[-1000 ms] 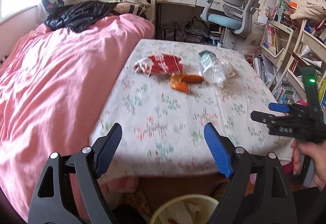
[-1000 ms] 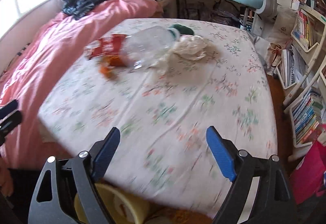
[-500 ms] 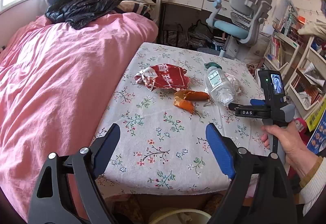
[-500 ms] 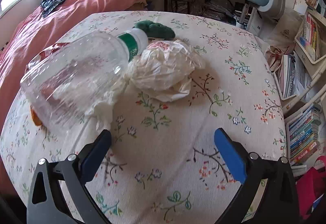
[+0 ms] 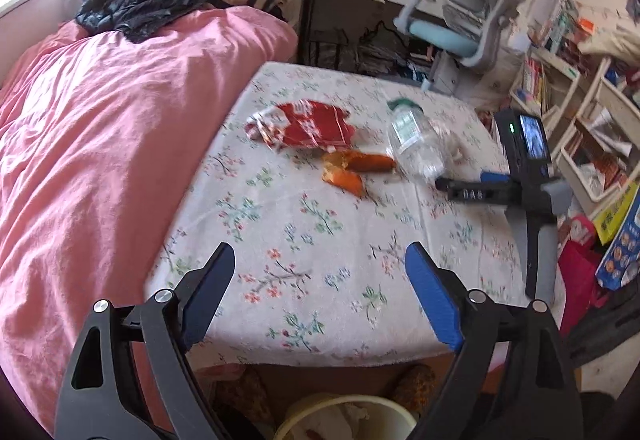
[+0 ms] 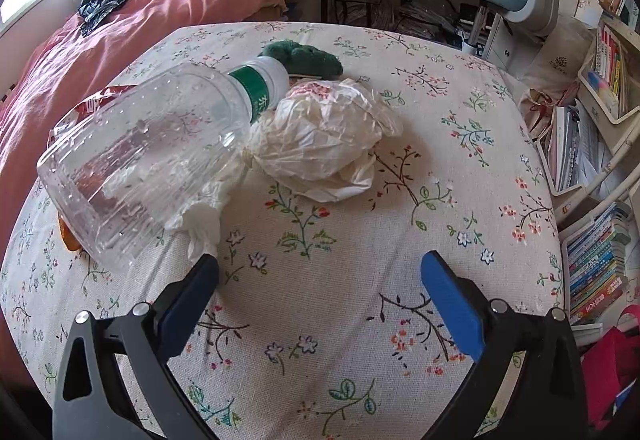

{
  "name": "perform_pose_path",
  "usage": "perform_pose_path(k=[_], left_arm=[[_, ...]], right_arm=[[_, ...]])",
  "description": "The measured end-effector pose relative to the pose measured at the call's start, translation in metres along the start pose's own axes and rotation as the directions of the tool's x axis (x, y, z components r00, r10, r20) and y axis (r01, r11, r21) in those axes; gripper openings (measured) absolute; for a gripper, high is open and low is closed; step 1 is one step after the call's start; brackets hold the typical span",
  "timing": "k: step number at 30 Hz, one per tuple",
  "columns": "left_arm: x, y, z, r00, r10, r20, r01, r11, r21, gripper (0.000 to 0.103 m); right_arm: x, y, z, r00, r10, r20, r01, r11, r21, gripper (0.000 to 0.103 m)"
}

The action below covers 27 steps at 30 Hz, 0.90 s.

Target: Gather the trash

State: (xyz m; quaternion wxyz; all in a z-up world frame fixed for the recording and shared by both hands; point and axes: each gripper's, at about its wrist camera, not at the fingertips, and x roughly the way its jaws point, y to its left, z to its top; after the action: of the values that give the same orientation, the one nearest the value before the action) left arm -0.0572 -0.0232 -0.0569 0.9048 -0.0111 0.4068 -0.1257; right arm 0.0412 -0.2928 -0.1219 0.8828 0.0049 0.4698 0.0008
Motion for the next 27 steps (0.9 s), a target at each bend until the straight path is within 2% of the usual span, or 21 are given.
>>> perform_pose_path(k=[5,13,27], left_arm=[[0.006,-0.008,-0.011,1.000,0.006,-0.030,-0.005,0.999,0.032,0.084],[-0.007,-0.007,-0.013,0.999,-0.036,-0.013,0.036,0.999,0.013,0.084],[-0.014,-0.002,-0.009,0.998,-0.059,0.002,0.059,0.998,-0.013,0.084]], right_arm=[[0.001,0.000,0.000,1.000,0.000,0.000,0.000,1.000,0.000,0.096],[0.001,0.000,0.000,1.000,0.000,0.000,0.000,1.000,0.000,0.096],[0.001,0.000,0.000,1.000,0.000,0.000,0.000,1.000,-0.001,0.096]])
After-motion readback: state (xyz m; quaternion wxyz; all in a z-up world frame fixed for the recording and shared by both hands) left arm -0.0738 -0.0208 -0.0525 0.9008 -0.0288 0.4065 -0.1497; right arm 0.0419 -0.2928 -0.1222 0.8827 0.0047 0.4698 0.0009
